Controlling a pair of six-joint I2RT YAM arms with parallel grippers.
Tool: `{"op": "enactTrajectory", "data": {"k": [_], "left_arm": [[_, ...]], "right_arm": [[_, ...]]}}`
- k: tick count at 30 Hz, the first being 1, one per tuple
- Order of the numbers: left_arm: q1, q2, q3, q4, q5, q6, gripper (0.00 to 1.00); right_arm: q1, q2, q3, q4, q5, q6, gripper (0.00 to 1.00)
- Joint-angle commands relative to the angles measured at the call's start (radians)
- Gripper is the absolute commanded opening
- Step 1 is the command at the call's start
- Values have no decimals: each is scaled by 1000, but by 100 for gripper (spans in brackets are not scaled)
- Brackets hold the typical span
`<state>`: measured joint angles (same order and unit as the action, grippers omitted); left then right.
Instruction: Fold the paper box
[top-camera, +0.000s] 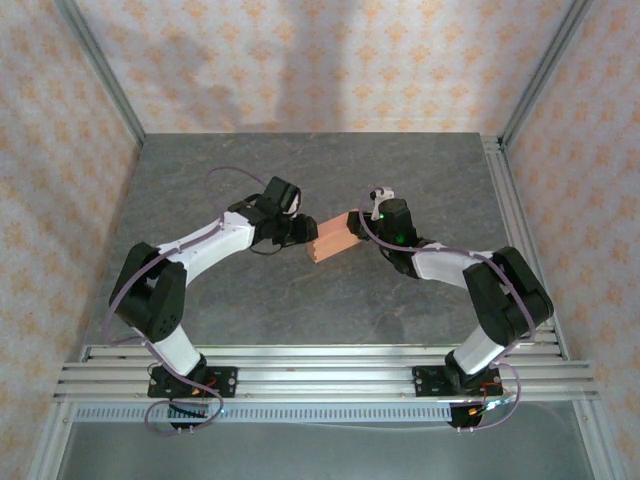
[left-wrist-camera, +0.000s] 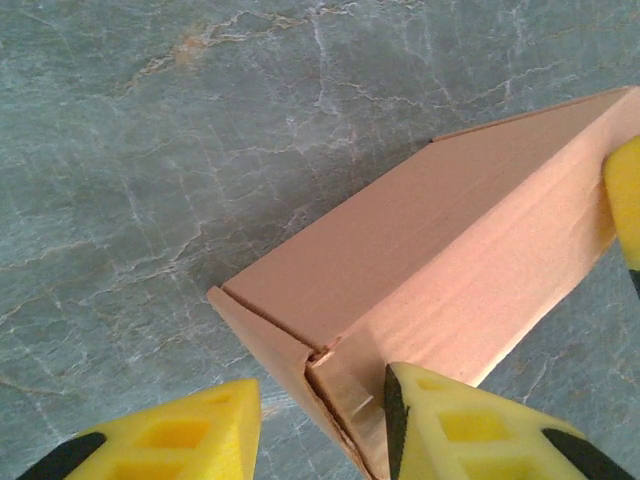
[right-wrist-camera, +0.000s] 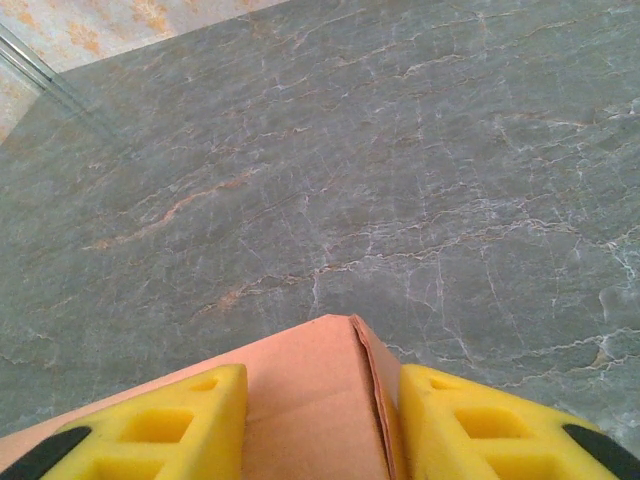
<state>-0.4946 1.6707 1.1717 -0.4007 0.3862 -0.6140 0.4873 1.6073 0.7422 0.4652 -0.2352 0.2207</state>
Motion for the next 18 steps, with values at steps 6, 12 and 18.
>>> {"op": "enactTrajectory", "data": {"k": [6,12,18], "left_arm": [[2,88,-172,-29,-10,-24,26],[2,134,-220,-1,-12,-5,21],[4,141,-202,-6,-20,12,20]], "right_arm": [[-9,63,-62,-83,35,17,40],[-27,94,-89,-24,-28,103,33],[-49,51,-91,-2,-101,145,17]]}}
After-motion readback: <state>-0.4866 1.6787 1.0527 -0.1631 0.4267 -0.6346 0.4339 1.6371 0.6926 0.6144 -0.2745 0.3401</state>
